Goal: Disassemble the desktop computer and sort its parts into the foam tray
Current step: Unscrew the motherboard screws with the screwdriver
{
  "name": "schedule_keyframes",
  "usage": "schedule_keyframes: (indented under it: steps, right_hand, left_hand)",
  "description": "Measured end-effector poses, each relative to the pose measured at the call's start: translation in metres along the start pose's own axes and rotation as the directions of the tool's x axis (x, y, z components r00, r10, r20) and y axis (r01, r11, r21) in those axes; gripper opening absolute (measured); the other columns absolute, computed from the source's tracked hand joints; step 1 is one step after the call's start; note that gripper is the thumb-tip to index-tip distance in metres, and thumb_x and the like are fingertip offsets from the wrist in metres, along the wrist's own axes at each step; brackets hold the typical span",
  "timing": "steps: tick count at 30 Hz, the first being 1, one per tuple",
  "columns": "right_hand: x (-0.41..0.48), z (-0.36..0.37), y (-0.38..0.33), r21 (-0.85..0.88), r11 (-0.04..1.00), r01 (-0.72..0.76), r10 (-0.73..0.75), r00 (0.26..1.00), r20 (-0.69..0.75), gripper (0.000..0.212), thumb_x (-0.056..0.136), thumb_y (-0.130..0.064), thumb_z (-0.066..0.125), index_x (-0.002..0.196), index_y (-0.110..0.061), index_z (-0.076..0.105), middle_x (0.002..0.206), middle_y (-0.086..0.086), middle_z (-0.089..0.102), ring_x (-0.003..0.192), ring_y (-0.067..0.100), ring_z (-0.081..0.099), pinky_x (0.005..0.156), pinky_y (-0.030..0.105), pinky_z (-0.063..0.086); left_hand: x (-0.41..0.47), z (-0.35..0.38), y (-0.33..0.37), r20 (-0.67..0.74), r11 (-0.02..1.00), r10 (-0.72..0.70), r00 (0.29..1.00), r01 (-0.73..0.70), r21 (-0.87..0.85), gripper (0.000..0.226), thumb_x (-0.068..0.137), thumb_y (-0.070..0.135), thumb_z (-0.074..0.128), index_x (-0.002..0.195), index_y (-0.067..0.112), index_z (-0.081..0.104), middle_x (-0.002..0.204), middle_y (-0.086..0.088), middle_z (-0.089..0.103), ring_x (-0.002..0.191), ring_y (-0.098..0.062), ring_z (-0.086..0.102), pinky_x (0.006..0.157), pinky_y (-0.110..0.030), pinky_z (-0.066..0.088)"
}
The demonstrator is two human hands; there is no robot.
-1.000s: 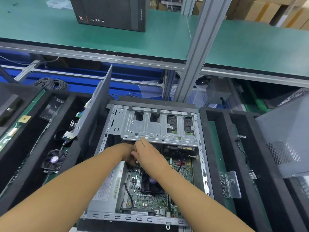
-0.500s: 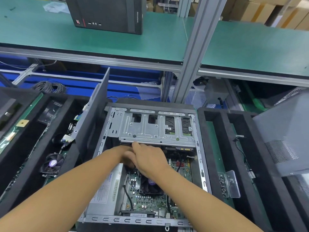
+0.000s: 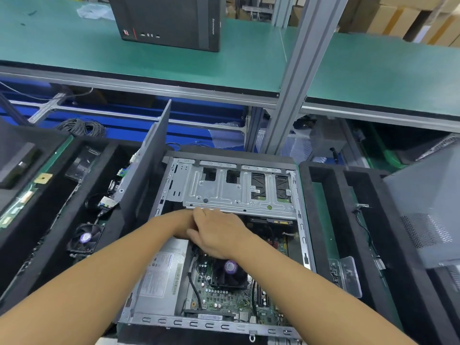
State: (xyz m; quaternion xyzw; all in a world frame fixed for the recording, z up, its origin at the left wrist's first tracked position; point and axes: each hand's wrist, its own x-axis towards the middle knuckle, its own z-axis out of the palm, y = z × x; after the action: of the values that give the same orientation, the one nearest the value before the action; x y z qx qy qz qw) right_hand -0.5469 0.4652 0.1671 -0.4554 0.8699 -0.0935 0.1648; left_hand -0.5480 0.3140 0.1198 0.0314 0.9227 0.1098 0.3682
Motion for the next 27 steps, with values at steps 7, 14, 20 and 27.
schedule_keyframes:
  steps: [7, 14, 20, 27]
  right_hand:
    - [0.007, 0.001, -0.002, -0.104, 0.991, -0.088, 0.074, 0.988, -0.137, 0.039, 0.104, -0.041, 0.034, 0.120, -0.006, 0.043, 0.096, 0.016, 0.065, 0.084, 0.037, 0.064, 0.059, 0.038, 0.037]
    - [0.002, -0.008, 0.006, 0.008, 0.999, -0.036, 0.037, 0.999, -0.026, 0.029, 0.099, -0.034, 0.049, 0.114, -0.010, 0.042, 0.100, 0.013, 0.061, 0.083, 0.034, 0.056, 0.062, 0.037, 0.038]
    - [0.003, -0.018, 0.009, 0.108, 0.994, 0.021, -0.028, 0.997, 0.069, 0.022, 0.094, -0.024, 0.054, 0.114, -0.015, 0.047, 0.110, 0.010, 0.051, 0.092, 0.028, 0.052, 0.072, 0.037, 0.040]
    - [0.005, -0.012, 0.003, 0.039, 0.987, -0.158, 0.158, 0.987, -0.001, 0.034, 0.103, -0.040, 0.039, 0.114, -0.010, 0.051, 0.104, 0.016, 0.062, 0.081, 0.031, 0.052, 0.066, 0.037, 0.039]
  left_hand:
    - [0.010, 0.008, 0.004, 0.020, 0.999, 0.004, 1.000, -0.003, -0.031, 0.032, 0.087, 0.028, 0.072, 0.115, 0.013, 0.070, 0.120, -0.004, 0.067, 0.094, -0.016, 0.056, 0.086, -0.026, 0.044]
    - [0.007, 0.012, 0.000, -0.070, 0.995, -0.021, 0.997, 0.014, -0.098, 0.026, 0.080, 0.033, 0.078, 0.103, 0.023, 0.072, 0.106, 0.003, 0.071, 0.080, -0.007, 0.053, 0.058, -0.014, 0.035]
    - [0.005, 0.009, 0.001, -0.093, 0.995, -0.052, 0.994, 0.044, -0.092, 0.034, 0.081, 0.034, 0.078, 0.112, 0.021, 0.071, 0.114, 0.002, 0.069, 0.101, -0.016, 0.060, 0.078, -0.021, 0.040]
    - [0.006, 0.012, 0.001, -0.121, 0.993, -0.037, 0.992, 0.024, -0.114, 0.031, 0.081, 0.031, 0.077, 0.111, 0.023, 0.071, 0.115, 0.002, 0.070, 0.093, -0.012, 0.058, 0.077, -0.020, 0.041]
